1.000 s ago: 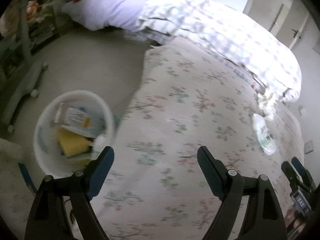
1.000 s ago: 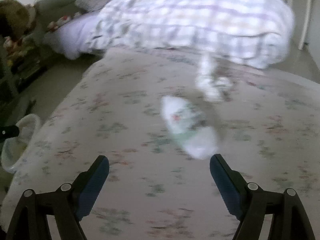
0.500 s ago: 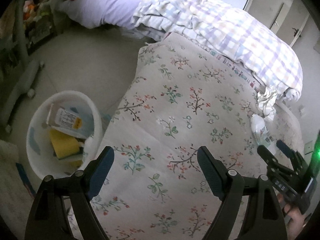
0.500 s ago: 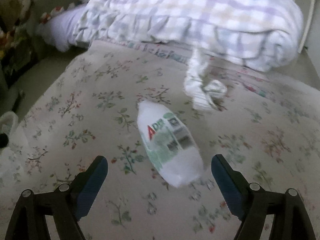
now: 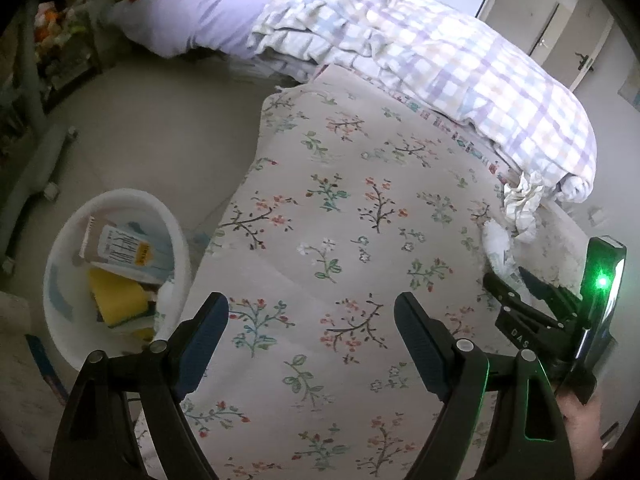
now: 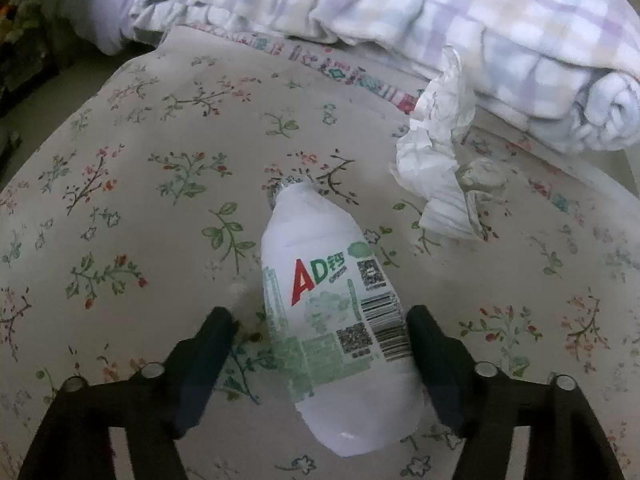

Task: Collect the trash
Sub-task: 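Grasp the white AD bottle with the right gripper, then grasp the crumpled white tissue with the left gripper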

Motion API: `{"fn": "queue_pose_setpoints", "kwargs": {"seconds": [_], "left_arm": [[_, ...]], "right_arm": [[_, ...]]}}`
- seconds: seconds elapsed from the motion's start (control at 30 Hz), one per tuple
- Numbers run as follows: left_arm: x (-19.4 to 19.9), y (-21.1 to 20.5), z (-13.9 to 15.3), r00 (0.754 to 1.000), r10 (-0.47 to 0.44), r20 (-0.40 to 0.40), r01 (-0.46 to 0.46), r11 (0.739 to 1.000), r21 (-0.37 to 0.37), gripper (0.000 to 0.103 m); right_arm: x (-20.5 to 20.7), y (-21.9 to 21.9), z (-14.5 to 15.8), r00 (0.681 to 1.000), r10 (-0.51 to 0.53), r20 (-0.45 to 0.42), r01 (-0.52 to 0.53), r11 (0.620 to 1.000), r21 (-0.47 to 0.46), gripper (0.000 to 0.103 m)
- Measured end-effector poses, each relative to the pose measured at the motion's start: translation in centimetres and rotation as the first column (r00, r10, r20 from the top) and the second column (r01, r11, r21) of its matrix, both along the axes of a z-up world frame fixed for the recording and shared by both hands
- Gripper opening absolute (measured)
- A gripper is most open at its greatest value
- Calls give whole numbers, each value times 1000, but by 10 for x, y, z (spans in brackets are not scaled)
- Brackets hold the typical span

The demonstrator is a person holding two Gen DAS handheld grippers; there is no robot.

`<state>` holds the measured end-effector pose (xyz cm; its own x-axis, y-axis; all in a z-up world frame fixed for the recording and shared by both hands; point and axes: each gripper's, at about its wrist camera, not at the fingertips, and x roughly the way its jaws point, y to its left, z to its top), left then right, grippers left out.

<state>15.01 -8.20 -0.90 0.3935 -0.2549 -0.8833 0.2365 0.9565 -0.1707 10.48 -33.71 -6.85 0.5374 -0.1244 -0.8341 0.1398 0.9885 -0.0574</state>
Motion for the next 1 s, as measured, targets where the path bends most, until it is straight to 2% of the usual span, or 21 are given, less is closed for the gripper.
{"fn": "queue_pose_setpoints", "kwargs": {"seconds": [0.07, 0.23, 0.37, 0.6, 0.7, 0.9, 1.0], "left_arm": [[0, -3, 0, 1000, -6, -3, 6, 1000, -3, 87], [-4, -15, 5, 999, -46, 27, 46, 999, -4, 87], [-6, -28, 9, 993, -87, 82, 85, 996, 25, 87], [-13, -57, 13, 983, -156, 102, 158, 987, -13, 87], [-18, -77, 17, 973, -201, 116, 205, 979, -22, 87], [-18, -114, 19, 949, -272, 161, 276, 961, -7, 87], [-9, -134, 13, 942, -292, 163, 300, 953, -27, 87]], "right_arm": [[3, 2, 1, 1000, 12, -2, -12, 1000, 8, 57], [-1, 11, 4, 999, 48, -17, -48, 998, -27, 56], [-18, 6, 18, 1000, 29, 8, -29, 1000, 7, 56], [-56, -15, 53, 998, -42, 50, 41, 999, 21, 56], [-73, -34, 62, 990, -125, 61, 122, 991, 49, 56], [-90, -59, 68, 971, -223, 85, 218, 974, 69, 56], [-95, -68, 68, 962, -253, 107, 246, 966, 76, 56]]}}
